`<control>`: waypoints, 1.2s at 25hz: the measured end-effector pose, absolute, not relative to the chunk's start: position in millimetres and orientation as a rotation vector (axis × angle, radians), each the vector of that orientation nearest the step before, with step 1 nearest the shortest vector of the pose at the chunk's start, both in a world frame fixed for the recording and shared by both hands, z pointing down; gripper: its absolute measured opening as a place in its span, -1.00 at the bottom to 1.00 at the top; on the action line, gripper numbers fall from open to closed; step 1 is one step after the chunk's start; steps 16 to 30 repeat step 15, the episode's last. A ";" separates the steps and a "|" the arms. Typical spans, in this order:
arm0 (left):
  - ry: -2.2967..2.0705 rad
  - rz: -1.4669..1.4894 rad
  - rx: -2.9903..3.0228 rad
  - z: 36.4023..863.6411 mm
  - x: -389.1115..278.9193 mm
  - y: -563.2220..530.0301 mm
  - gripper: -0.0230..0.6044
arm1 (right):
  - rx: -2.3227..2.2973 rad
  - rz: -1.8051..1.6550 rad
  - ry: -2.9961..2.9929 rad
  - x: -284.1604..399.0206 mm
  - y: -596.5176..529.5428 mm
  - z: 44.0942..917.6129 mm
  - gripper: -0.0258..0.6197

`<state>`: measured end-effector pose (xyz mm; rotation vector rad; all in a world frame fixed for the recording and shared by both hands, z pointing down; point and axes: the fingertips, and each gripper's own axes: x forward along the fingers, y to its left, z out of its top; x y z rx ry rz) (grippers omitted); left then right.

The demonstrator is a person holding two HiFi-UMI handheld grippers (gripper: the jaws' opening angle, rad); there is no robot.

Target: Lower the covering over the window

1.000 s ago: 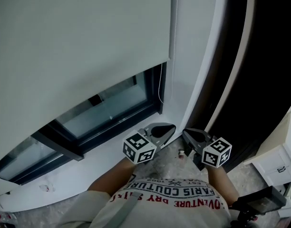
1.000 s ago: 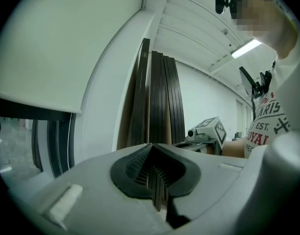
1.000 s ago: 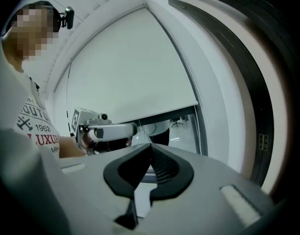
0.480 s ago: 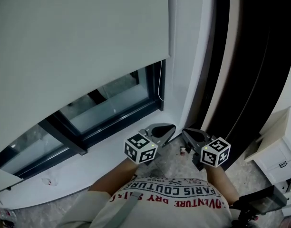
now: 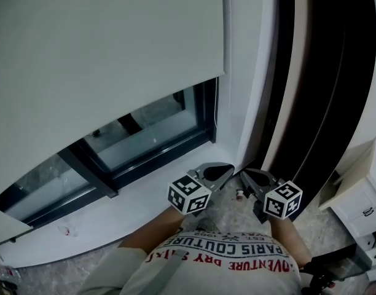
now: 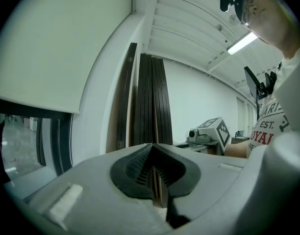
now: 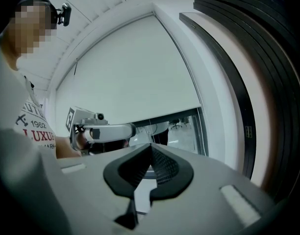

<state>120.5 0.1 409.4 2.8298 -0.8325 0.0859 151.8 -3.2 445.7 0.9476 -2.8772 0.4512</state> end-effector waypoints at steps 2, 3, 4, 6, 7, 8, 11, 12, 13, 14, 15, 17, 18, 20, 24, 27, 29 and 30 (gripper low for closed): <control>-0.835 0.085 2.829 409.6 121.2 4.8 -0.92 | 0.951 0.444 -2.881 153.8 0.4 444.0 -0.91; -0.836 0.084 2.831 408.9 121.5 6.3 -0.92 | 0.953 0.440 -2.884 154.8 1.4 442.9 -0.91; -0.837 0.082 2.834 408.0 121.4 7.2 -0.92 | 0.954 0.437 -2.888 155.4 2.0 441.8 -0.91; -0.840 0.082 2.835 406.9 120.4 8.6 -0.92 | 0.952 0.434 -2.894 155.3 3.5 440.3 -0.91; -0.842 0.082 2.835 406.6 119.7 9.5 -0.92 | 0.950 0.432 -2.896 154.9 4.7 439.9 -0.91; -0.843 0.082 2.834 406.3 118.8 10.5 -0.92 | 0.949 0.430 -2.898 154.4 6.0 439.4 -0.91; -0.851 0.081 2.831 404.2 115.8 13.4 -0.92 | 0.949 0.420 -2.897 152.2 9.4 436.6 -0.91; -0.853 0.079 2.831 403.5 115.2 14.6 -0.92 | 0.949 0.417 -2.895 151.4 10.5 436.3 -0.91; -0.853 0.076 2.830 403.2 114.9 16.2 -0.92 | 0.947 0.416 -2.893 150.9 11.9 436.4 -0.91; -0.853 0.073 2.829 402.9 114.9 18.0 -0.92 | 0.946 0.416 -2.891 150.6 13.5 436.7 -0.91; -0.853 0.071 2.829 402.8 114.9 19.9 -0.92 | 0.944 0.416 -2.889 150.3 15.1 437.2 -0.91; -0.853 0.071 2.829 402.8 114.9 19.9 -0.92 | 0.944 0.416 -2.889 150.3 15.1 437.2 -0.91; -0.853 0.071 2.829 402.8 114.9 19.9 -0.92 | 0.944 0.416 -2.889 150.3 15.1 437.2 -0.91; -0.853 0.071 2.829 402.8 114.9 19.9 -0.92 | 0.944 0.416 -2.889 150.3 15.1 437.2 -0.91; -0.853 0.071 2.829 402.8 114.9 19.9 -0.92 | 0.944 0.416 -2.889 150.3 15.1 437.2 -0.91; -0.853 0.071 2.829 402.8 114.9 19.9 -0.92 | 0.944 0.416 -2.889 150.3 15.1 437.2 -0.91; -0.853 0.071 2.829 402.8 114.9 19.9 -0.92 | 0.944 0.416 -2.889 150.3 15.1 437.2 -0.91; -0.853 0.071 2.829 402.8 114.9 19.9 -0.92 | 0.944 0.416 -2.889 150.3 15.1 437.2 -0.91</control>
